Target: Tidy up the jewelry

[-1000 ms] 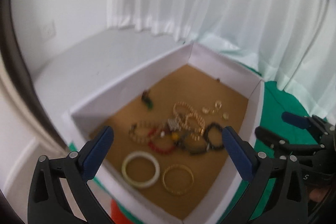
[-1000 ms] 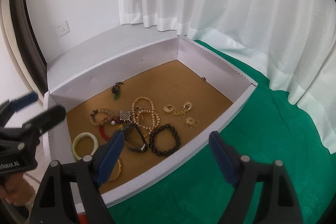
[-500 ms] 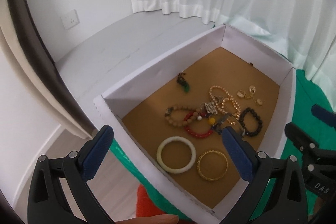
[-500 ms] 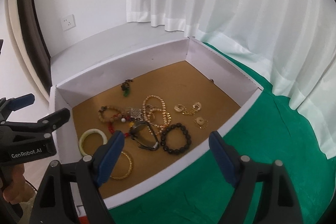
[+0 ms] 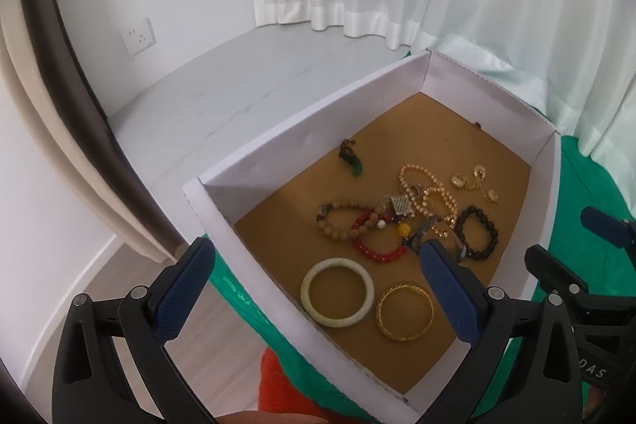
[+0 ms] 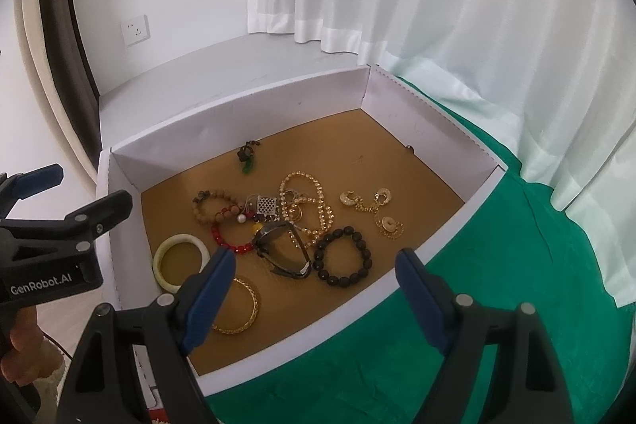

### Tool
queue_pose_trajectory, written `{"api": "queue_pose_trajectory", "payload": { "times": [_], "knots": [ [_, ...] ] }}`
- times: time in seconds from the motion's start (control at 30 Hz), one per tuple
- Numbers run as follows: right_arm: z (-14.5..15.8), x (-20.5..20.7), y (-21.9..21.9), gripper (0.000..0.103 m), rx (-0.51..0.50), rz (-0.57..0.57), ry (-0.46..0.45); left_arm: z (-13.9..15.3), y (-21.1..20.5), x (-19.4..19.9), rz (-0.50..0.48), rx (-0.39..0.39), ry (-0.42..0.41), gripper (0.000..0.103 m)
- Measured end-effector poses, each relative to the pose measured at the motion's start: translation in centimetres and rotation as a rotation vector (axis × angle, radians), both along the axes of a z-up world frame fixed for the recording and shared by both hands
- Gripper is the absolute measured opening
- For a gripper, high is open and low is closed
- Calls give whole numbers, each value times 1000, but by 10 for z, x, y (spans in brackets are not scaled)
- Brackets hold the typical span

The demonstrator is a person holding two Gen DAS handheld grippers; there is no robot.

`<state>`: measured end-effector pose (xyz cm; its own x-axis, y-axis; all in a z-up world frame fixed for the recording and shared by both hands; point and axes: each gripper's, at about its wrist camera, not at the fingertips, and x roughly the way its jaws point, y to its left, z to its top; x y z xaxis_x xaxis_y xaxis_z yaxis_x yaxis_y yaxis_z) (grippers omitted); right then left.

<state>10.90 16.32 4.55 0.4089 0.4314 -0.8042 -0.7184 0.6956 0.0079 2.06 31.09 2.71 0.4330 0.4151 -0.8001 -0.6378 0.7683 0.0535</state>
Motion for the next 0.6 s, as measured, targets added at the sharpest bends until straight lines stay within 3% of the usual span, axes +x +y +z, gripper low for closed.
{"api": "queue_pose_trajectory", "payload": {
  "times": [0.6],
  "knots": [
    [-6, 2, 1, 84, -4, 2, 25, -3, -2, 1, 10, 8, -10, 103]
  ]
}}
